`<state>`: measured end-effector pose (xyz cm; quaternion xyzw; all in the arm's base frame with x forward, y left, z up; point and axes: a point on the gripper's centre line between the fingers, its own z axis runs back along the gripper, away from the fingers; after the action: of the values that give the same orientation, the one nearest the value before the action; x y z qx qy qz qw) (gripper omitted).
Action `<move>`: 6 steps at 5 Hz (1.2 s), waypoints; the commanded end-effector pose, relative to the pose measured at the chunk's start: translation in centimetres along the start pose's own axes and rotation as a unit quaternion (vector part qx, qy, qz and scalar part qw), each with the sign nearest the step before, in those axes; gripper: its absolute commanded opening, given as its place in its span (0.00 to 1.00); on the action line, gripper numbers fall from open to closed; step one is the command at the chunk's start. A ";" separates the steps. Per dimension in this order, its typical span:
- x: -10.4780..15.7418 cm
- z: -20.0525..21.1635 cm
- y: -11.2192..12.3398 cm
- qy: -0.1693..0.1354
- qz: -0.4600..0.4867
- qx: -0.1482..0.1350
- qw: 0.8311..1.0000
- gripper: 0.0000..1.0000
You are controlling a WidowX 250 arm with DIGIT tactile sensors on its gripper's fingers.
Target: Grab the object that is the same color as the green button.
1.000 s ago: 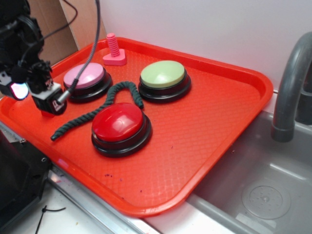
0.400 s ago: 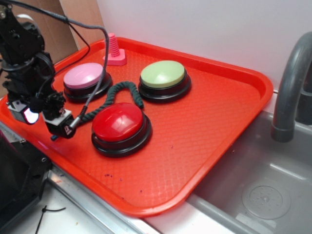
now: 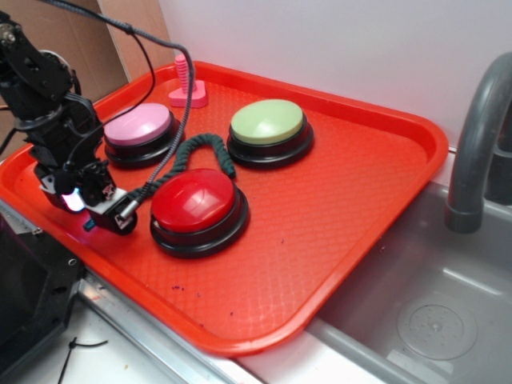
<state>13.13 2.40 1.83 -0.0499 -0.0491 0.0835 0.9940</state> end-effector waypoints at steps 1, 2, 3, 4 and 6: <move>0.2 -0.9 -0.6 0.001 0.005 0.022 1.000 0.00; 0.3 -1.0 -0.7 0.003 0.007 0.031 0.999 0.00; 0.3 -1.3 -1.0 0.007 0.004 0.038 0.999 0.00; 0.2 -1.2 -1.3 0.016 0.000 0.042 0.999 0.00; 1.8 6.2 -3.4 0.036 -0.032 0.014 0.999 0.00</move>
<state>14.26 0.04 8.01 -0.0374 -0.0033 0.0584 0.9976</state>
